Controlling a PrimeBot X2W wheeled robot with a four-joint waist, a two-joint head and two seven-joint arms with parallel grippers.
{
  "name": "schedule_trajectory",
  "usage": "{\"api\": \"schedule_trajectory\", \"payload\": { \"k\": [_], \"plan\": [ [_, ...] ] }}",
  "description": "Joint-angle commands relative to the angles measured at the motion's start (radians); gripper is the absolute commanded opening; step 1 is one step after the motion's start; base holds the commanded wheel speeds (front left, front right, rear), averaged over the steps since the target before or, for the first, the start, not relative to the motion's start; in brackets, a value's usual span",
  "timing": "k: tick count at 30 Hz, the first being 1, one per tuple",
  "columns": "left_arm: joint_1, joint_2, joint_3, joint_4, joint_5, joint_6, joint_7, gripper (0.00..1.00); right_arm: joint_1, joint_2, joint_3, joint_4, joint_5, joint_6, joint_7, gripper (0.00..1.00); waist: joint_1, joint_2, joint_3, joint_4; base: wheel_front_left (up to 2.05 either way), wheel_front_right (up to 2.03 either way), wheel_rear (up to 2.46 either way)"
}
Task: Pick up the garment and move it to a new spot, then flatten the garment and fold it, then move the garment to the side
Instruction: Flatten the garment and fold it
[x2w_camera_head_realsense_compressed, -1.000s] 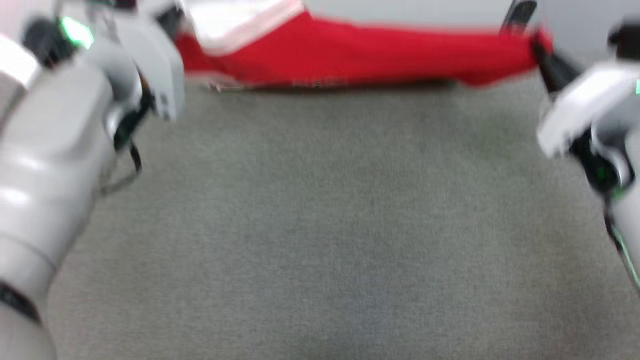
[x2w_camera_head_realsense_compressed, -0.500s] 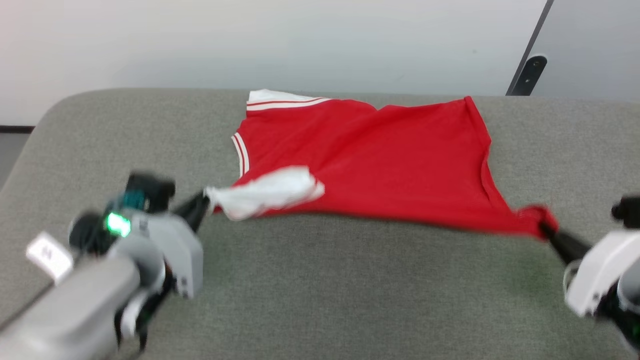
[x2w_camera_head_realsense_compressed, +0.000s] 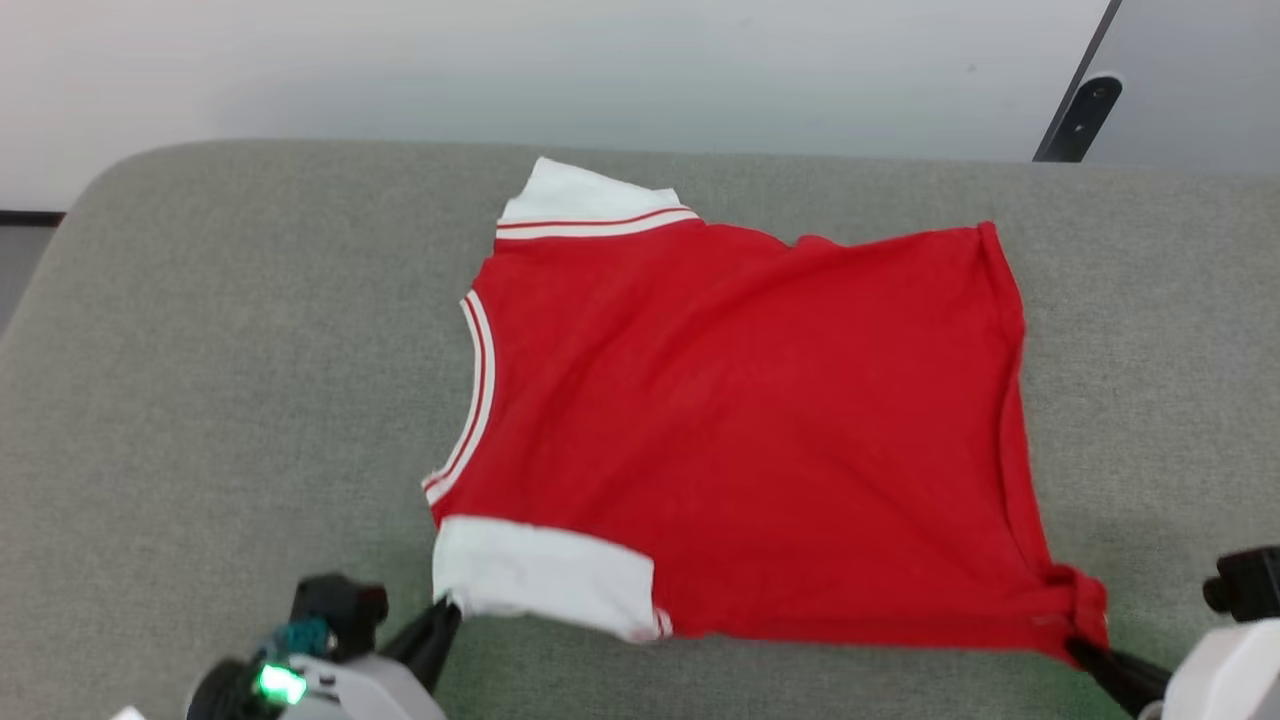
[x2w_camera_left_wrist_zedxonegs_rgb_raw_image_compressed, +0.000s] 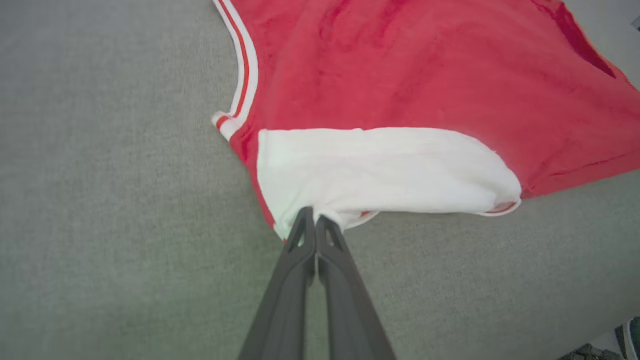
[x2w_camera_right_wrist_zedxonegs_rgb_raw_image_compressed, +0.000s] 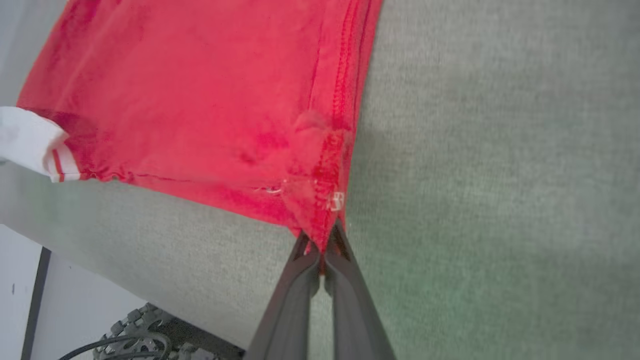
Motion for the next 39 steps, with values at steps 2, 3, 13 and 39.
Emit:
{"api": "schedule_trajectory", "payload": {
  "k": [2, 3, 13, 39],
  "plan": [
    [0.028, -0.002, 0.006, -0.003, -0.007, 0.011, -0.010, 0.00, 0.027, 0.008, -0.018, -0.019, -0.004, -0.001, 0.023, 0.00, 0.0000, 0.0000, 0.008, 0.001, 0.00, 0.00, 0.00],
    [0.043, -0.002, 0.004, -0.005, -0.010, 0.013, -0.013, 0.00, 0.041, 0.008, -0.024, -0.032, -0.007, -0.001, 0.039, 0.00, 0.0000, 0.0000, 0.012, 0.001, 0.00, 0.00, 0.00],
    [0.144, -0.004, 0.018, -0.033, -0.058, 0.020, -0.029, 0.00, 0.151, 0.020, -0.082, -0.110, 0.012, -0.001, 0.188, 0.00, 0.0000, 0.0000, 0.033, 0.002, 0.00, 0.00, 0.00],
    [-0.207, 0.055, 0.068, 0.018, 0.045, -0.087, 0.195, 0.01, -0.263, 0.028, -0.050, 0.062, -0.176, -0.001, 0.234, 0.00, 0.0000, 0.0000, 0.078, -0.043, 0.00, 0.00, 0.00]
  ]
}}
